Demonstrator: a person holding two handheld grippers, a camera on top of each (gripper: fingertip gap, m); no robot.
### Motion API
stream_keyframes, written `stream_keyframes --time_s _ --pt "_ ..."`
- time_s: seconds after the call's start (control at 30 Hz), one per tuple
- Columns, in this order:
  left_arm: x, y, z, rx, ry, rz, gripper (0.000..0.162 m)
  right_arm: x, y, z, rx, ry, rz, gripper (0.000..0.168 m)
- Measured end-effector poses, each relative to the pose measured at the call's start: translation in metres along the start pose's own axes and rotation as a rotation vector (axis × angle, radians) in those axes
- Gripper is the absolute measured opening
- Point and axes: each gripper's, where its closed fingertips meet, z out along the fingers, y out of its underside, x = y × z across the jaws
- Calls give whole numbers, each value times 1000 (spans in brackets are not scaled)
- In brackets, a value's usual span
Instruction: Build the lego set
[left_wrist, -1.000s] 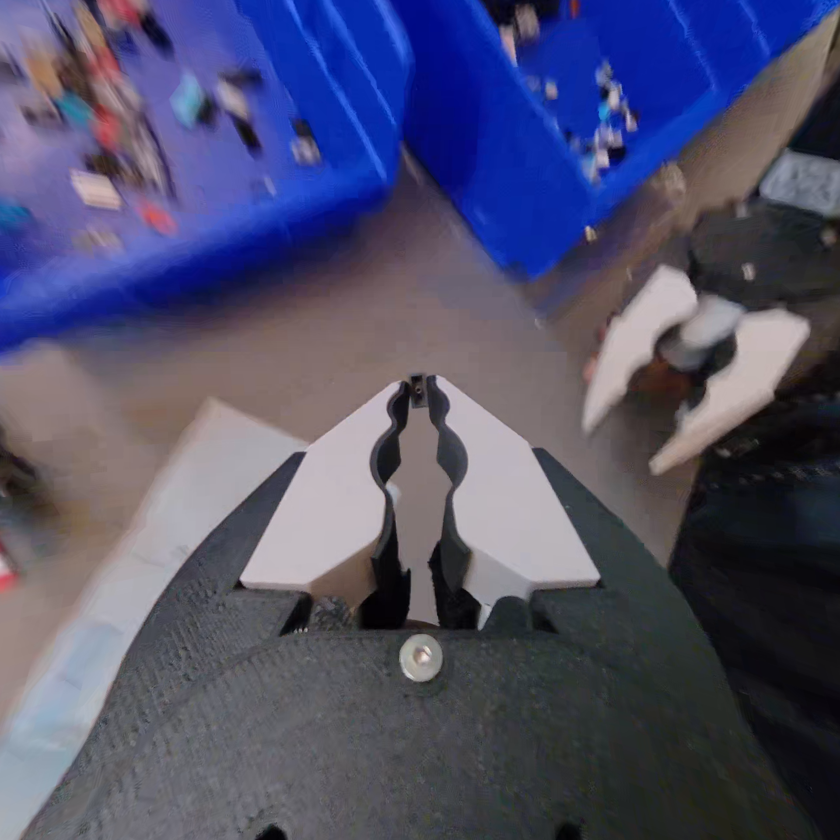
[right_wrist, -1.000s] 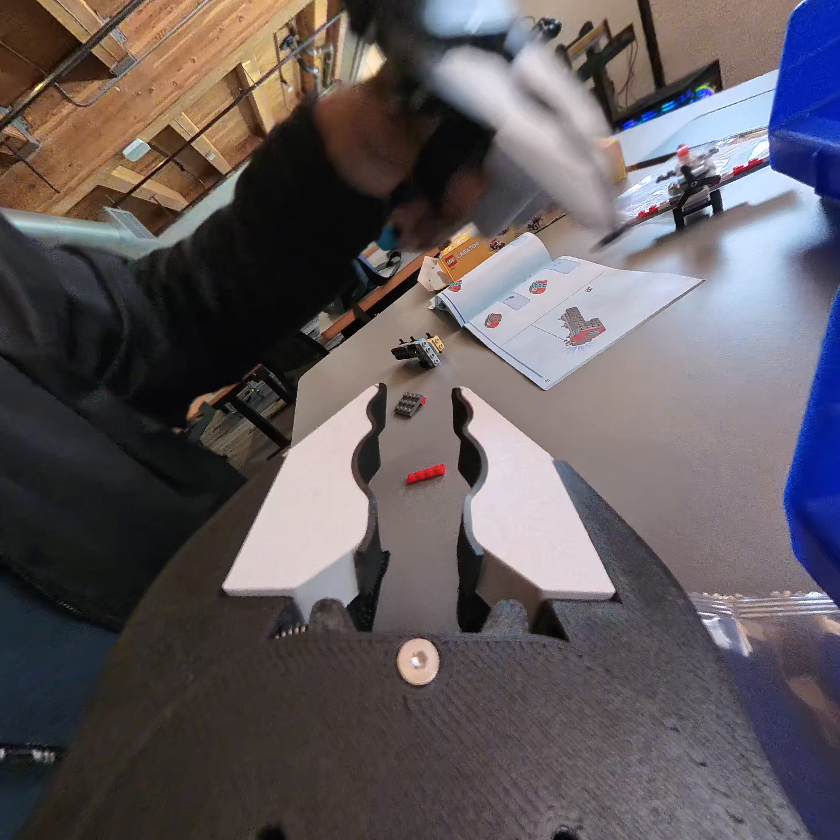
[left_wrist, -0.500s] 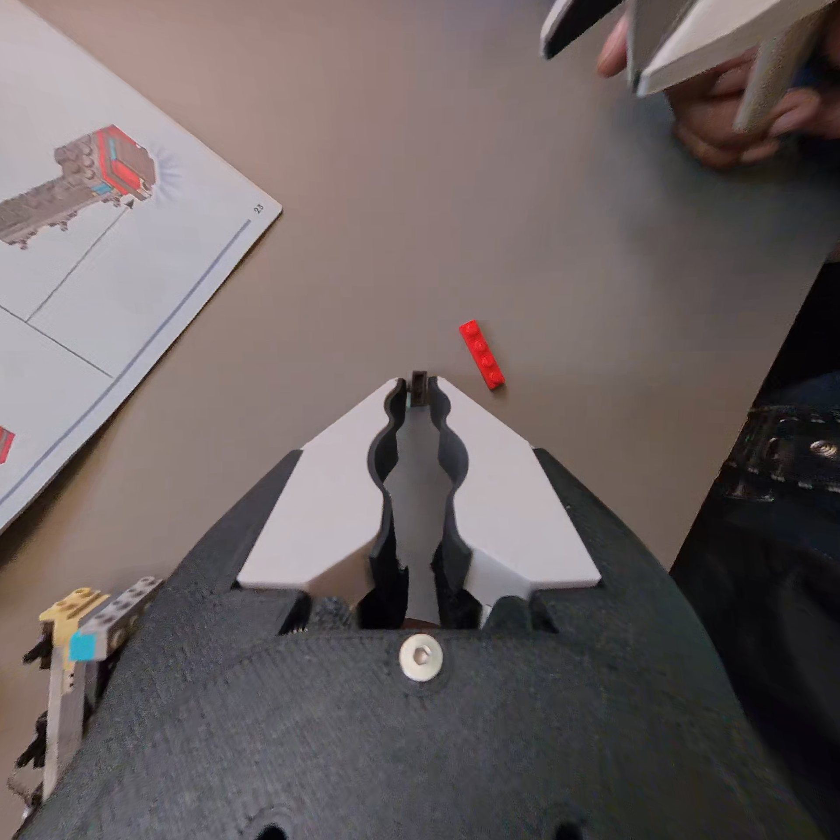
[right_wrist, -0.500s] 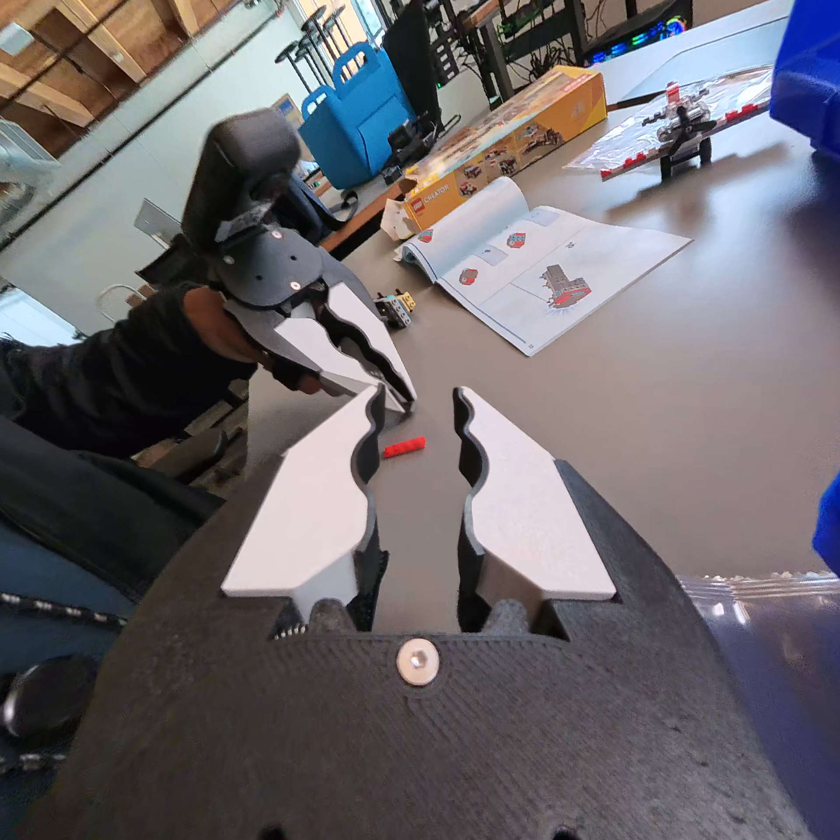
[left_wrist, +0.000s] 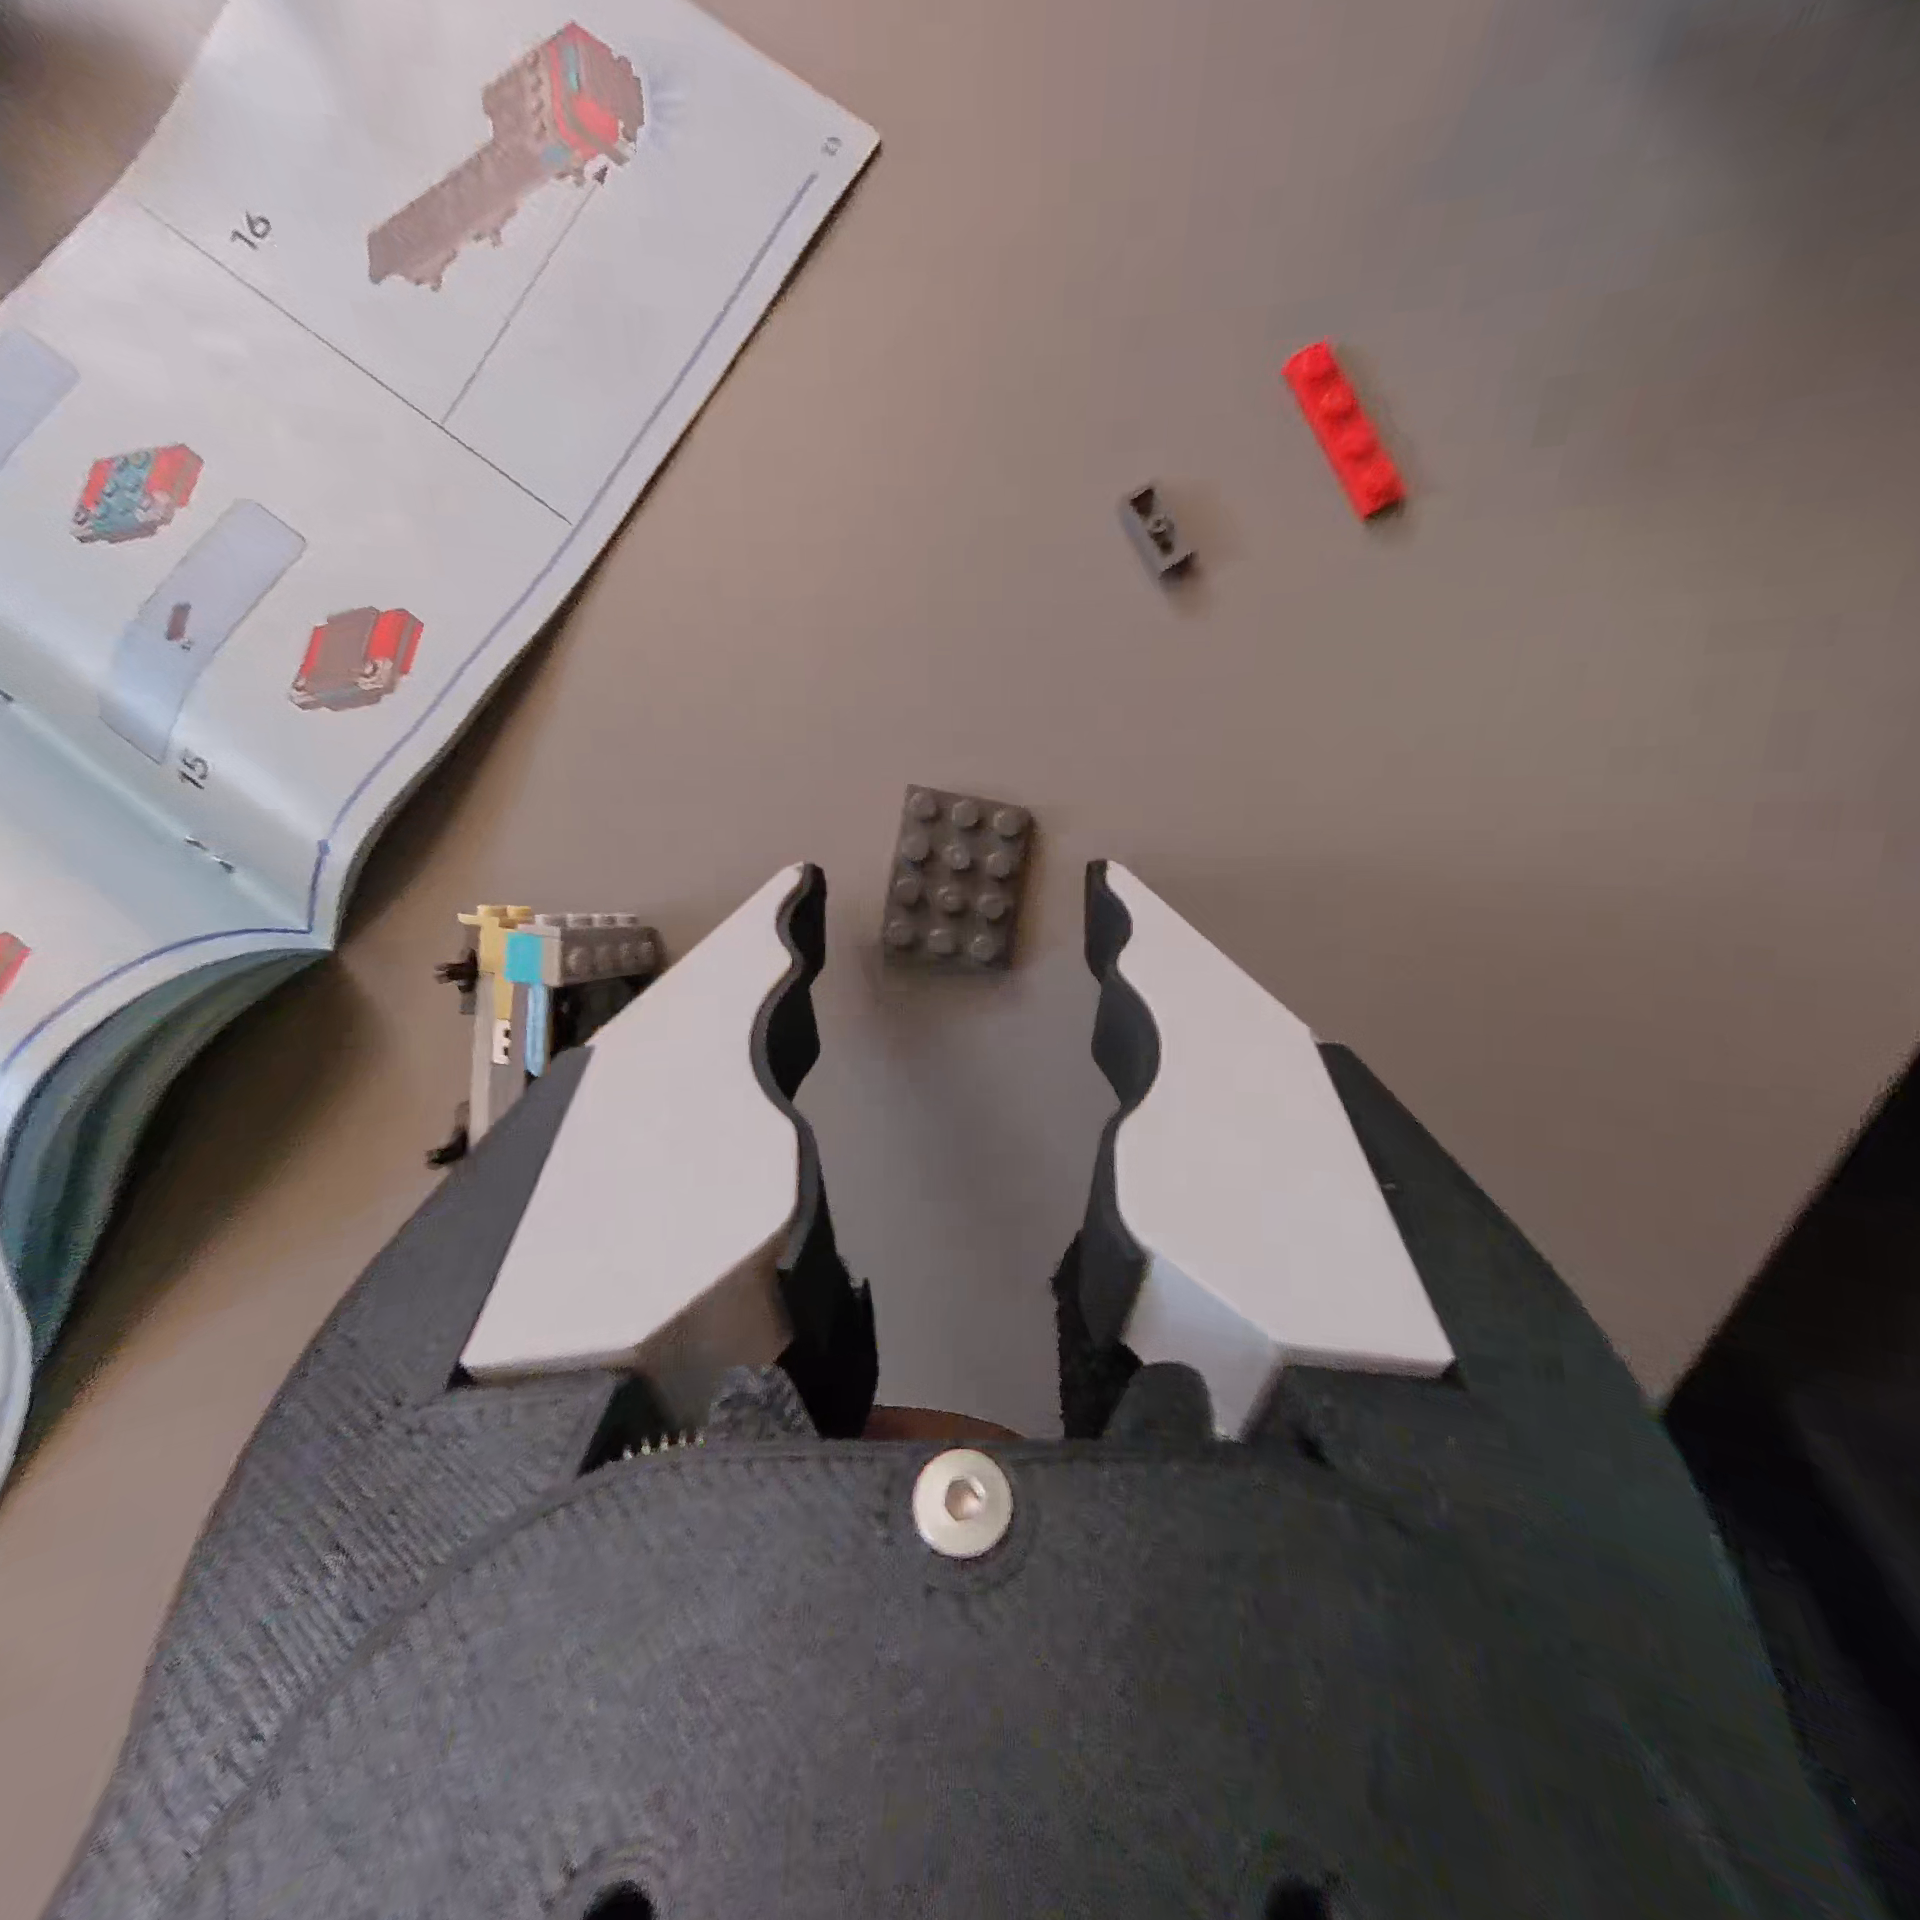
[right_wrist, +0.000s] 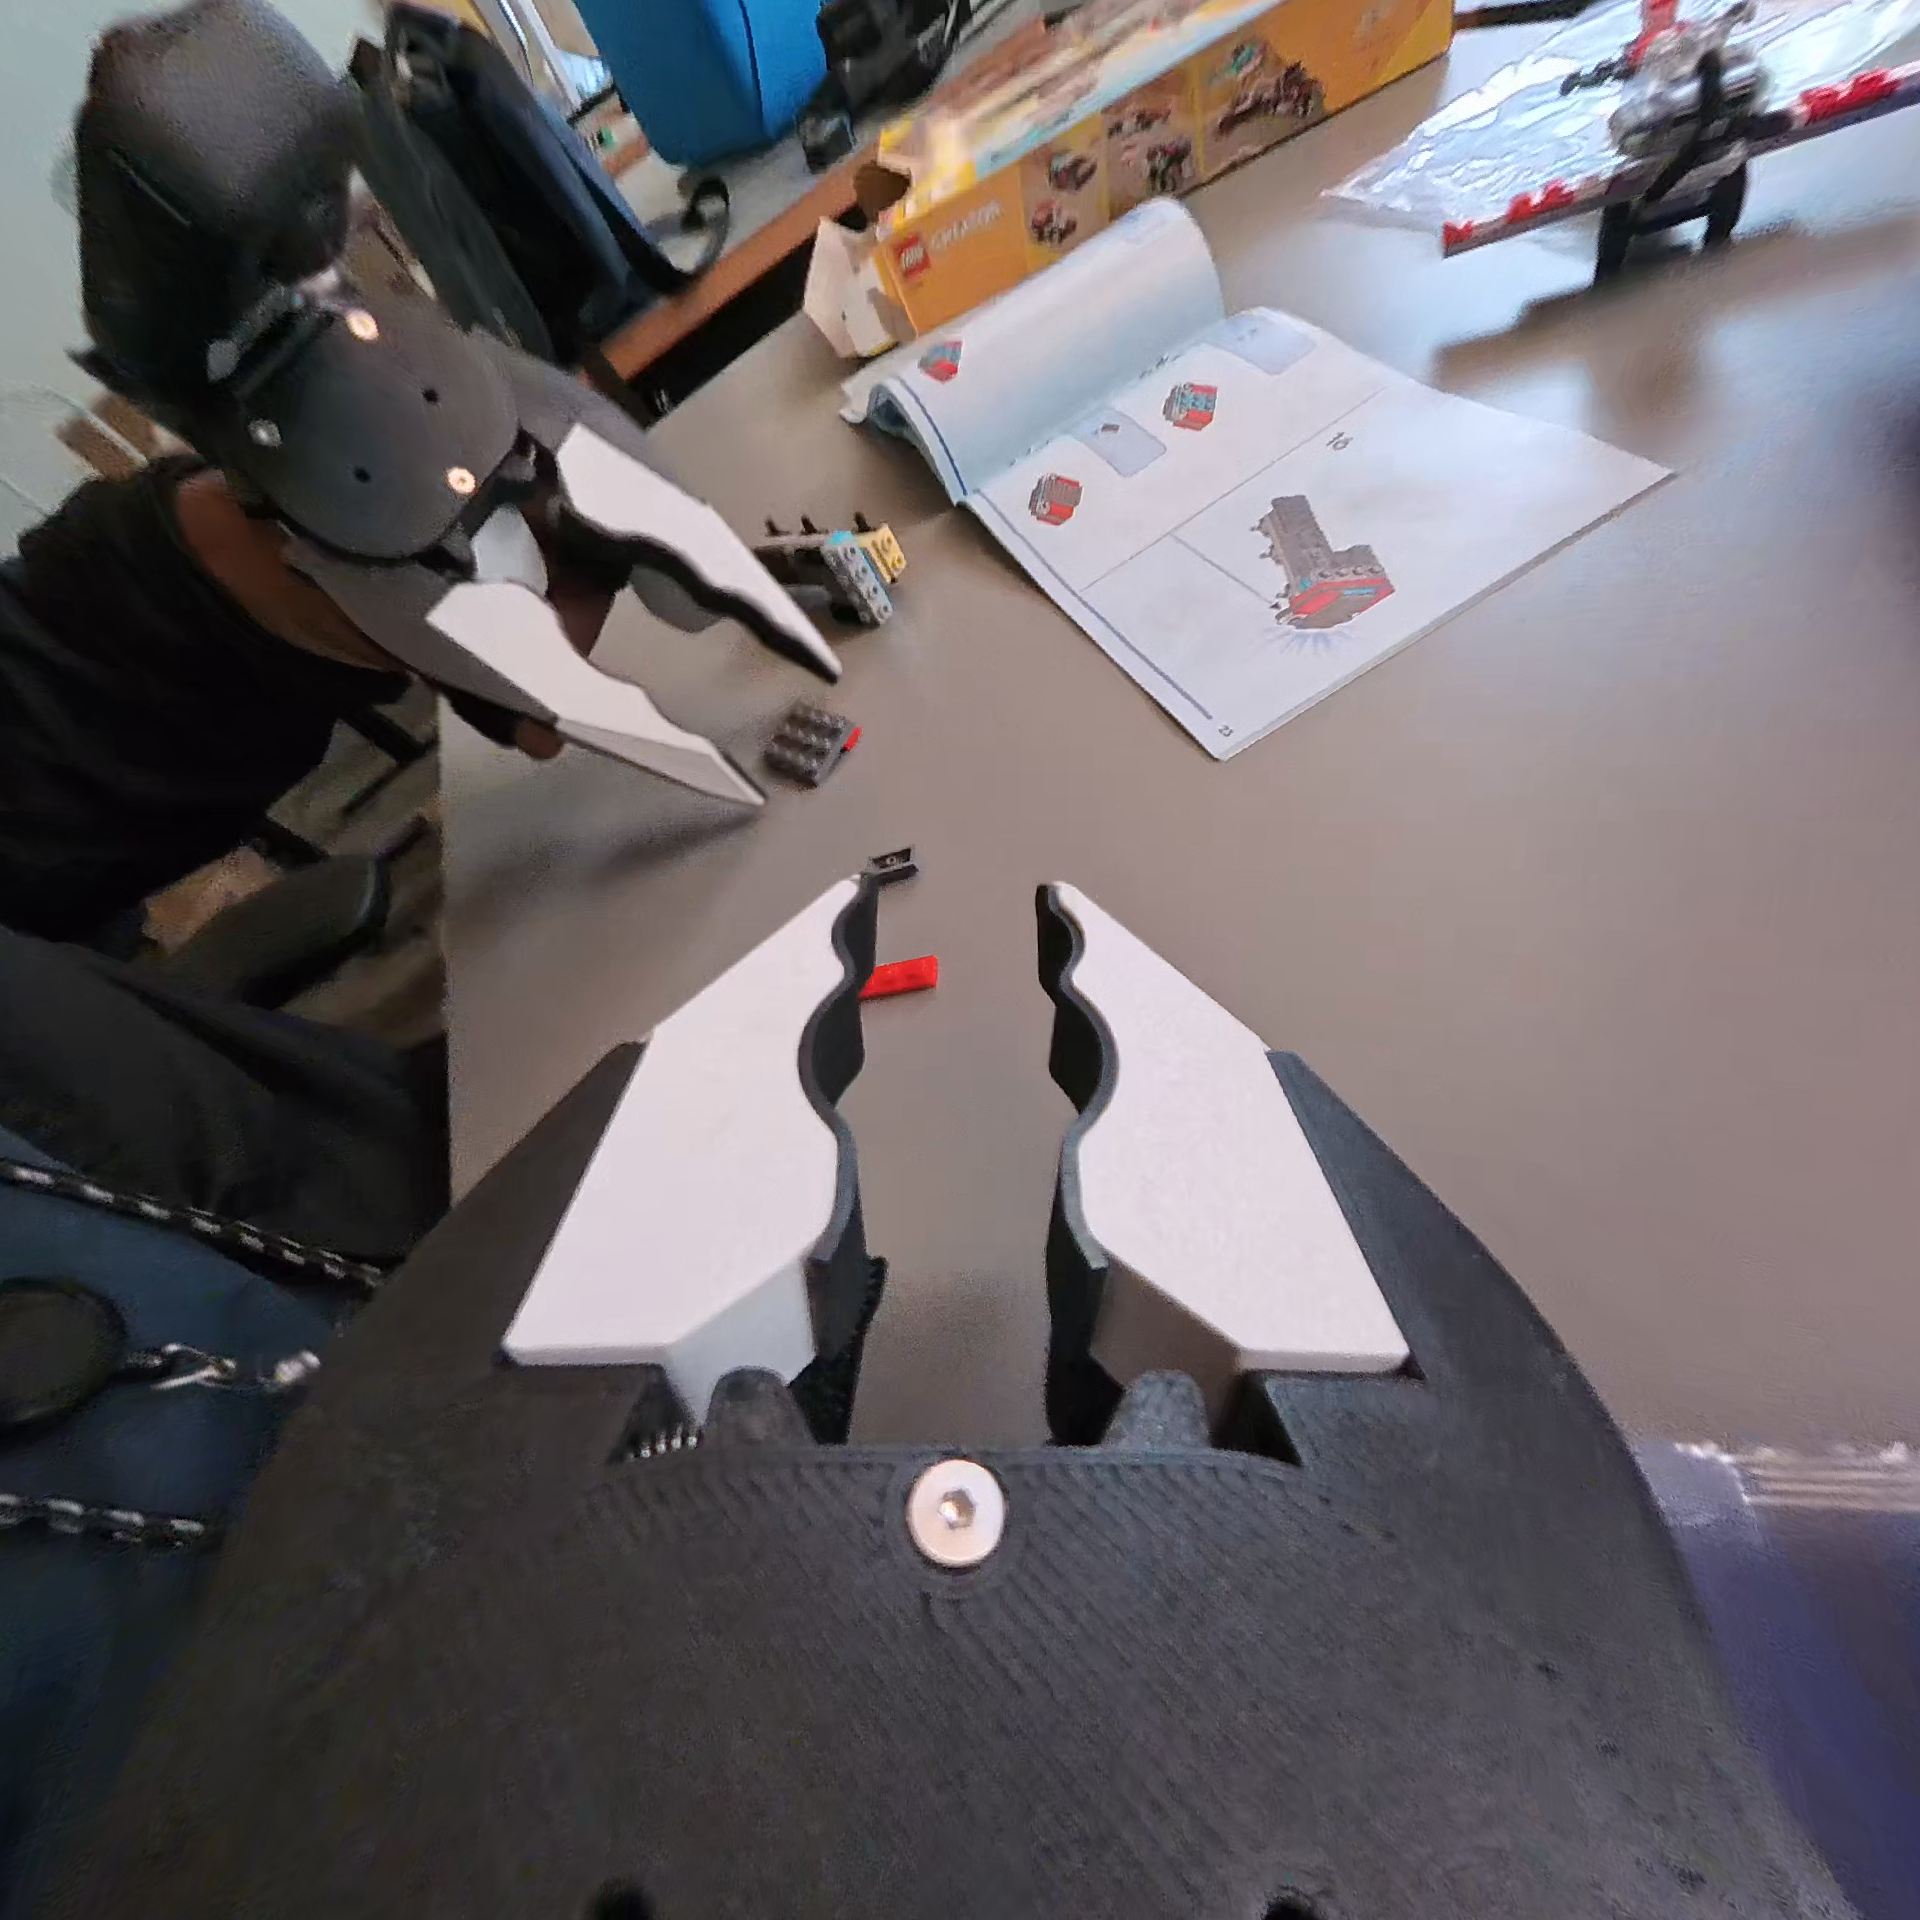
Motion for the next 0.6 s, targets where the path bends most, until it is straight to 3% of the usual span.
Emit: stream_keyframes --time_s 0.03,0.17,0.33,0.43,0.6 --pt "-3 1 3 -10 -11 13 51 -1 3 4 -27 7 -16 31" --pt "-2 -4 8 38 42 -7 26 -7 19 17 -157 49 -123 33" --pt "3 -19 1 204 216 -213 25 -33 14 36 -139 -6 -181 34" --pt "9 -49 -25 462 434 -416 25 -52 -8 45 -32 -38 -240 35" --pt "-3 -90 -104 1047 956 -757 25 -86 -66 48 225 -70 -434 40"
